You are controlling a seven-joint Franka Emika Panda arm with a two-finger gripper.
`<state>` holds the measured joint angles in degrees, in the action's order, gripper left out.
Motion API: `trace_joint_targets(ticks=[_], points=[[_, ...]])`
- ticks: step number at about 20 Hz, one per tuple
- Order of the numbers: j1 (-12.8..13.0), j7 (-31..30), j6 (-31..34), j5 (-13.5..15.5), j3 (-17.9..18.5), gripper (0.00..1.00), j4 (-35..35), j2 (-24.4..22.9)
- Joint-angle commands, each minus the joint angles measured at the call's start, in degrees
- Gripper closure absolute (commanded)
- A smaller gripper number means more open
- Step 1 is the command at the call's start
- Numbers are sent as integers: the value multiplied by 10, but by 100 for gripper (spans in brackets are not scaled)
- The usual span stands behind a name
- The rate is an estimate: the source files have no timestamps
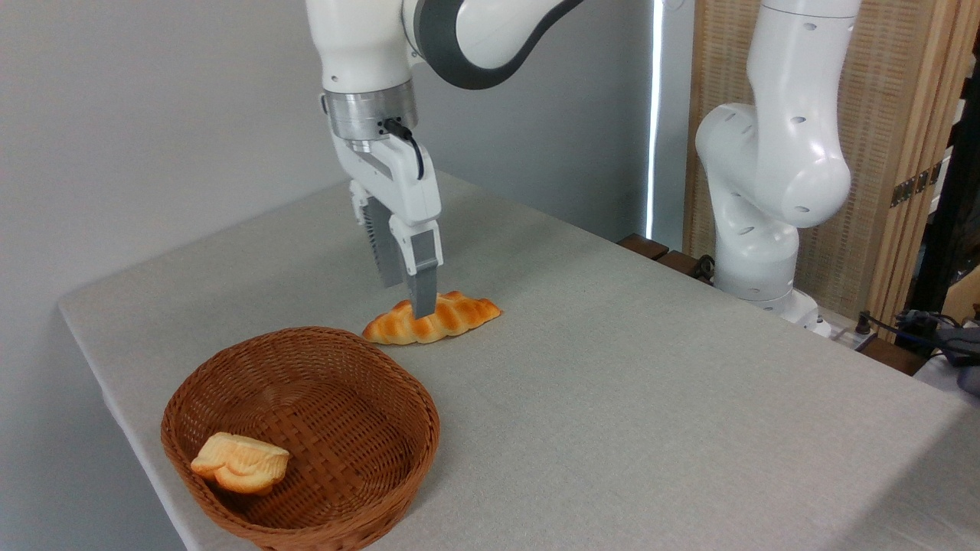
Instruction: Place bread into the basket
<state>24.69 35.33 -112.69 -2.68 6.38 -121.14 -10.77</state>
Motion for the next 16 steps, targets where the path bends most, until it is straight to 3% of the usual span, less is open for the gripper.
trace_joint_targets(ticks=[1,3,16], points=[[36,51,10,-1,8,0,-51,-29],[43,71,6,0,8,0,-59,-29],[67,64,-115,7,8,0,-66,32]])
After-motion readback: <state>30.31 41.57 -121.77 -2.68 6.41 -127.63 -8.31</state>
